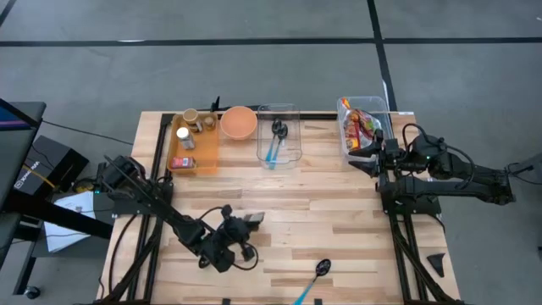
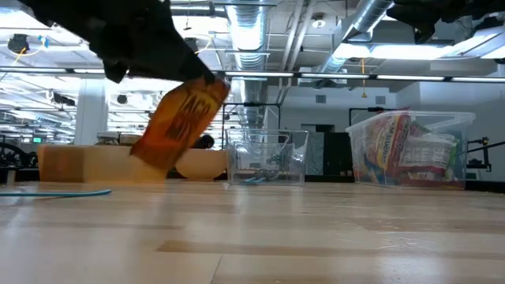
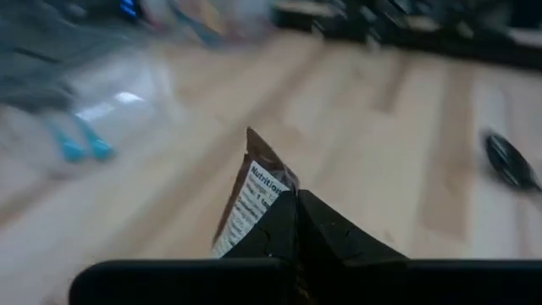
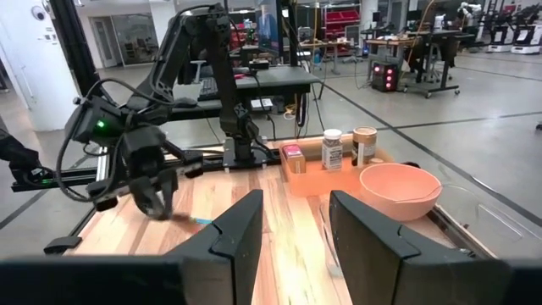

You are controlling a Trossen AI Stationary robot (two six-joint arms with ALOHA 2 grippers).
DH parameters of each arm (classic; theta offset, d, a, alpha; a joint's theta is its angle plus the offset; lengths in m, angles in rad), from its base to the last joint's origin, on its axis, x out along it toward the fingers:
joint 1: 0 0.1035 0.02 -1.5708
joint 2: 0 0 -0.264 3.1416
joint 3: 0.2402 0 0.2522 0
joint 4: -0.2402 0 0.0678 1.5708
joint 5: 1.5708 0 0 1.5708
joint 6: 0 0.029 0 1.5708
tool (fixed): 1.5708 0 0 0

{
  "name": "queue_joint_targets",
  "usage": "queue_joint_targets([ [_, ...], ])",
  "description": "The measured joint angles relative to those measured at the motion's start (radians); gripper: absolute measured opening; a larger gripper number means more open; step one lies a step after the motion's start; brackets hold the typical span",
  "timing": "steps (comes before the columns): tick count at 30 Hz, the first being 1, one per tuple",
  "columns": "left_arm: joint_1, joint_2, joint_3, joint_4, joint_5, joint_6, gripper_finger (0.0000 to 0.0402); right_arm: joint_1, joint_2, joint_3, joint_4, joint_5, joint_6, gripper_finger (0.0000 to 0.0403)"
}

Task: Pick & Place Food Item
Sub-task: Put the orange seasoning pack into the orange bin

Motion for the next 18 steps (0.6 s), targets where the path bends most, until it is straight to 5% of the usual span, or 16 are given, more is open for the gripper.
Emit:
queue_joint_targets([
  [12, 0.017, -0.052, -0.001, -0.065, -0.479, -0.052, 0.0, 0.0, 0.0, 0.0, -0.003, 0.0, 0.0, 0.0134],
  [18, 0.09, -0.142, -0.1, -0.055, -0.531, -0.161, 0.0, 0.0, 0.0, 0.0, -0.008, 0.0, -0.001, 0.0134],
])
